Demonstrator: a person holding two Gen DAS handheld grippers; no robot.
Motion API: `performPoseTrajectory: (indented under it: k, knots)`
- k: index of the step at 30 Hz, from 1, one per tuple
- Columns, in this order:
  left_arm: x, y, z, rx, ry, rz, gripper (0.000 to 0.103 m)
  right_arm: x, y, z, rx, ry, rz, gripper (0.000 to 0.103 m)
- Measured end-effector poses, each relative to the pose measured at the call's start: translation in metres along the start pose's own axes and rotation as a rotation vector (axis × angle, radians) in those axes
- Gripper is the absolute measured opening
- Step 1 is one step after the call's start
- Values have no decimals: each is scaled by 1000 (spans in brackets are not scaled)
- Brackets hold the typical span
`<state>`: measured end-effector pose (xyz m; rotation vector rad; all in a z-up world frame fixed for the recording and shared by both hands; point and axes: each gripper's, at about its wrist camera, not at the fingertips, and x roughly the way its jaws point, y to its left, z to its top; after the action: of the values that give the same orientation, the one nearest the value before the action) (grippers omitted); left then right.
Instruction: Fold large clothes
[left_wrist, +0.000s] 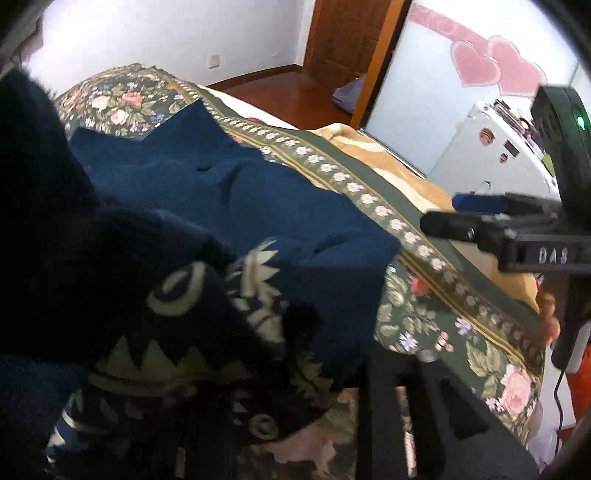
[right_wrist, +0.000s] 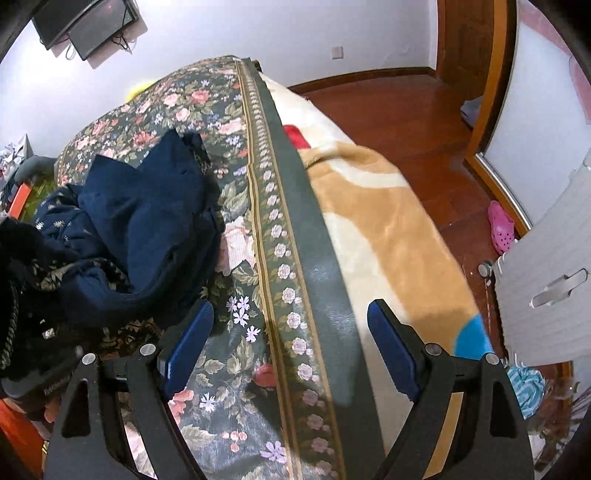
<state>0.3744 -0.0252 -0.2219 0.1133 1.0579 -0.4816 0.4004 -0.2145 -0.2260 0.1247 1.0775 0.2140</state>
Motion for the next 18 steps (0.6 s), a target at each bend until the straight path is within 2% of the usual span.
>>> performPoseTrajectory:
  k: [1,3,8,11,13,16,18]
  knots:
    - [-4,-3,-1,4,-1,0,49,-4,1,1,1,-9,3,83]
    - [-16,-11,-4,9,-8,-2,57,-9,3,3,0,-25,16,83]
    - [-58,-12,-23,3,-63,63,58,-24,18,5,-22,-66,51,83]
    - [-107,-4,-36,-25,-133,96,58,-30,31,6,-44,-80,74,83]
    - [-125,-2,-36,-52,-181,125,66,-33,39,5,-62,-87,88,83]
    - [-157,14,-51,-111,-249,172,69,-36,56,4,-100,-86,117,83]
    - [-171,27,-60,-148,-264,224,72,-37,67,2,-124,-89,134,83]
